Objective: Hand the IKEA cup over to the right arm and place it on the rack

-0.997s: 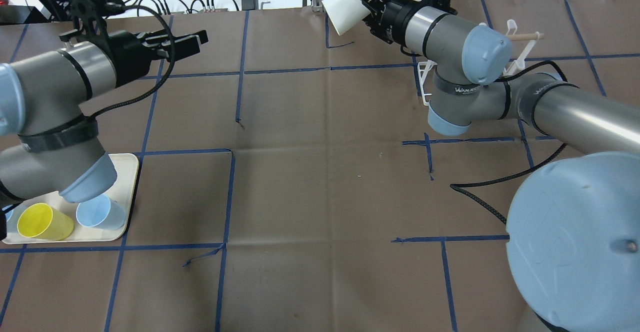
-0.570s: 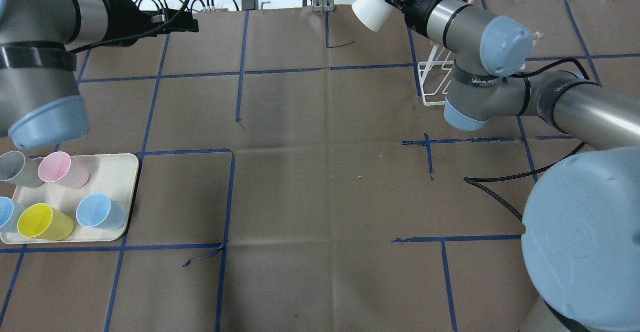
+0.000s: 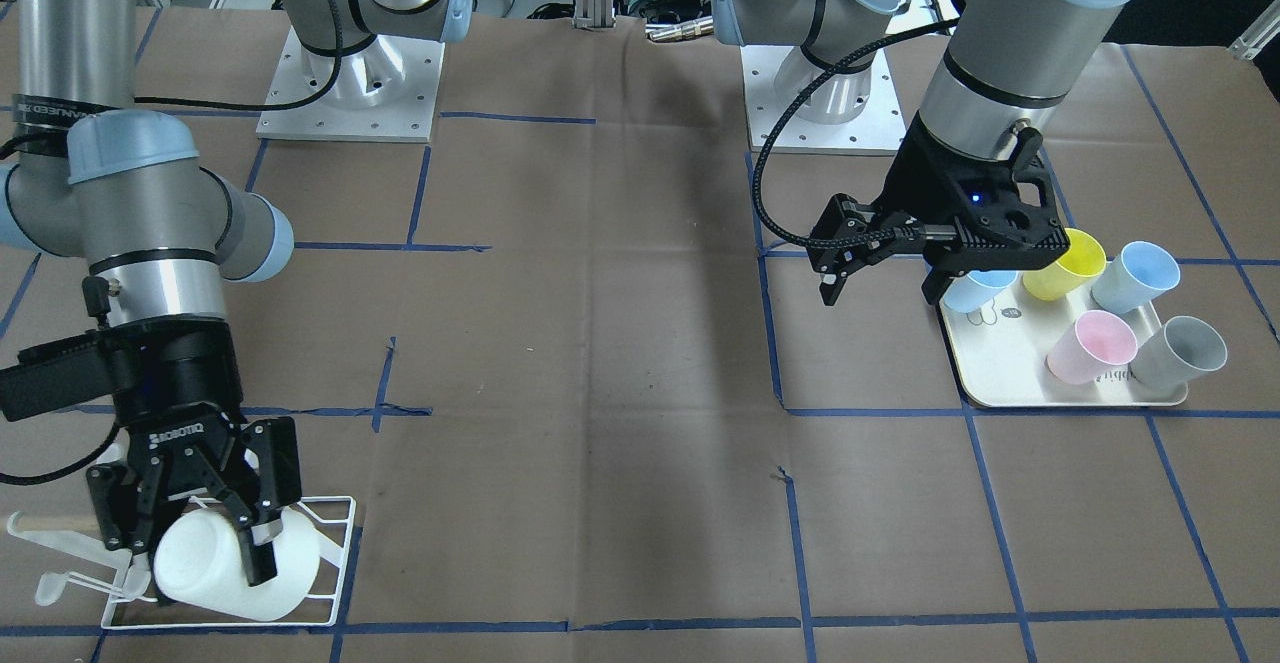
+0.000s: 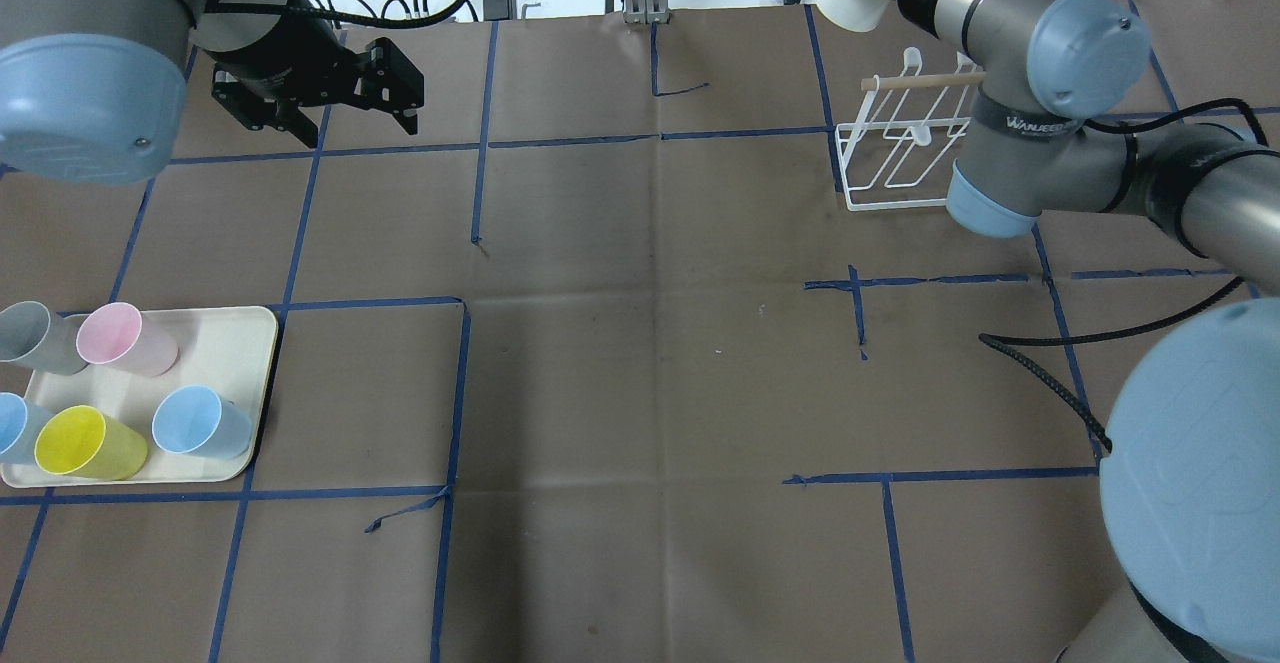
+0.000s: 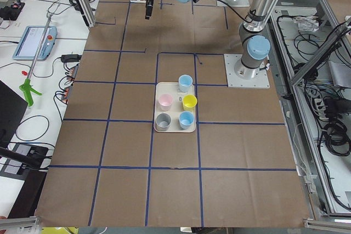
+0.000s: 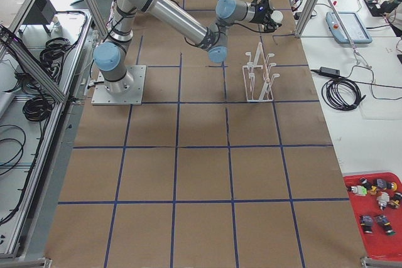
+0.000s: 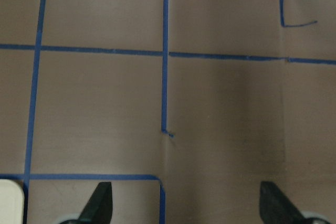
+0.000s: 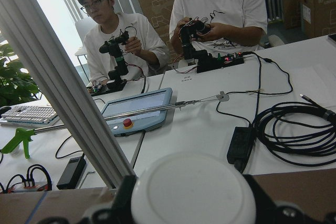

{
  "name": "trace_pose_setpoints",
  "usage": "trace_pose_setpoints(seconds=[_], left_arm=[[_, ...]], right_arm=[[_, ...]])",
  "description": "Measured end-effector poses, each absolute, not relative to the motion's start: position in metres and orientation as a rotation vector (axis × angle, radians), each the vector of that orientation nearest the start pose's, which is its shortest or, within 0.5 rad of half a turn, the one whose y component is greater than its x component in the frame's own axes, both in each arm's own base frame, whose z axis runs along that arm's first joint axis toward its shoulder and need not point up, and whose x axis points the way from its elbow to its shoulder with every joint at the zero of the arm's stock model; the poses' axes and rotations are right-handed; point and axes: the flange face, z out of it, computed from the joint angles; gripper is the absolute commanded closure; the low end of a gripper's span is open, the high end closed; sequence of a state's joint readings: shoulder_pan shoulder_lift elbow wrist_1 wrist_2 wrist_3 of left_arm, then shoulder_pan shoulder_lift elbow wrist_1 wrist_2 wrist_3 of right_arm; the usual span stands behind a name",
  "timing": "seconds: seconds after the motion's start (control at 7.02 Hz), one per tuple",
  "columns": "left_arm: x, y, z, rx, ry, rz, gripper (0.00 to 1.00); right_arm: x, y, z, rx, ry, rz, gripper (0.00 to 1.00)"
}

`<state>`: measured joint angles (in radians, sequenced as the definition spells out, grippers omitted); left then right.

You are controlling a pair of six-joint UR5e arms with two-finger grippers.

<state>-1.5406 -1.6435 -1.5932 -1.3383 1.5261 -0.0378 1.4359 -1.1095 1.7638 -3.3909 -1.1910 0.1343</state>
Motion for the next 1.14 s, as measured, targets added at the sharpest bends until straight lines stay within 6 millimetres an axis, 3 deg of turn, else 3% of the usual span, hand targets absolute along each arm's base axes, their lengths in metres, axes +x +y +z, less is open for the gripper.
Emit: trace_pose_setpoints(seconds=[0.43,0.71,1.14], left_arm=[[-0.125,-0.522,0.481,-0.118,3.153,-0.021,0.01],[-0.123,-0.516,0.483,-0.104,3.135,0.003,0.01],[-0.116,-0.512,0.476,-0.066,3.130,0.021,0.01]], right_arm=[[0.054,-0.651,0.349,-0.071,2.399,-1.663,0.95],[0.049,-0.657,0.325,-0.072,2.402,-1.670,0.95],[0.042,-0.653,0.307,-0.049,2.427,-1.634,0.95]])
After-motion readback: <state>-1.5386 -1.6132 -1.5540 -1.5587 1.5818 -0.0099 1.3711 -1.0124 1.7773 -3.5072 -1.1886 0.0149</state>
